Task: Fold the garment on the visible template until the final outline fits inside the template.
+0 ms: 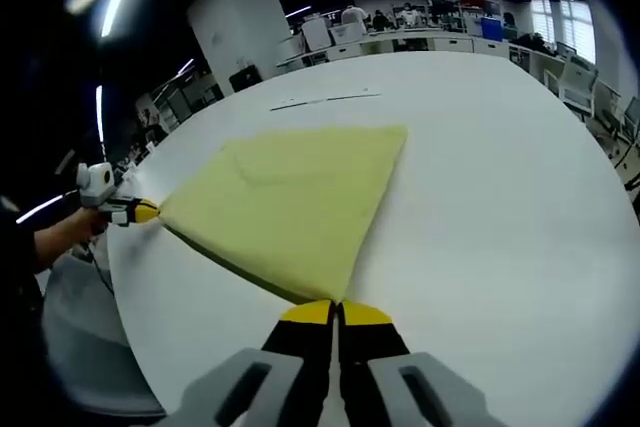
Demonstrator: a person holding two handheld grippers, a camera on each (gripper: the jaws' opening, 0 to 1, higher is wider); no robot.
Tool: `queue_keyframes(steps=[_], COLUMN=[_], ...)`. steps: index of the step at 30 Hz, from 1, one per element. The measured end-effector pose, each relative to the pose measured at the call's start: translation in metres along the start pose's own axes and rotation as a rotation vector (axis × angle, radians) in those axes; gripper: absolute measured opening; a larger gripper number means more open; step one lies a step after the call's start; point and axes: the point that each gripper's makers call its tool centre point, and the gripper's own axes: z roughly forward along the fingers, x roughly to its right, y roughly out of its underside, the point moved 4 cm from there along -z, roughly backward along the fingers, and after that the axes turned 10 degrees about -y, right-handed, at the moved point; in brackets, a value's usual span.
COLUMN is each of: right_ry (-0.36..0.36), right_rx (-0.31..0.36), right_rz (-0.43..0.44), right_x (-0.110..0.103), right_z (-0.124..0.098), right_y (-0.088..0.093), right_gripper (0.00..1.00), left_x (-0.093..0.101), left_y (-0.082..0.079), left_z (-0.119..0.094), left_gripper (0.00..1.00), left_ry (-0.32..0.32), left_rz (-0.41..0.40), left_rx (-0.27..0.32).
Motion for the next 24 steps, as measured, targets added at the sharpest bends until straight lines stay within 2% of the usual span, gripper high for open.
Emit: queue_keyframes(steps=[13,18,22,24], right_ry=[0.002,0.032,0.046,0.053], right_rx=[0.0,-0.004,0.009,0.024], right_rz=[0.01,0.018,0.028,0.035], right_x=[-0.007,-0.003,0.002,0.004], right_z=[-0.001,-0.001,-0.001,-0.002], right_y=[0.007,0.009,0.009,0.006], right_gripper=[0.0,0.0,0.0,0.06], left_x=[0.002,0.004,0.0,-0.002], left_y=[0.01,0.01,0.012,0.013], left_z=[-0.008,-0.007,-0.007,-0.009], left_gripper=[0.0,0.0,0.02,0.05], left_ry=[-0.037,-0.051,-0.083,-0.091], left_rz=[0.001,0.01,-0.025,-0.059], left_rx=[-0.003,-0.008,0.0,0.003])
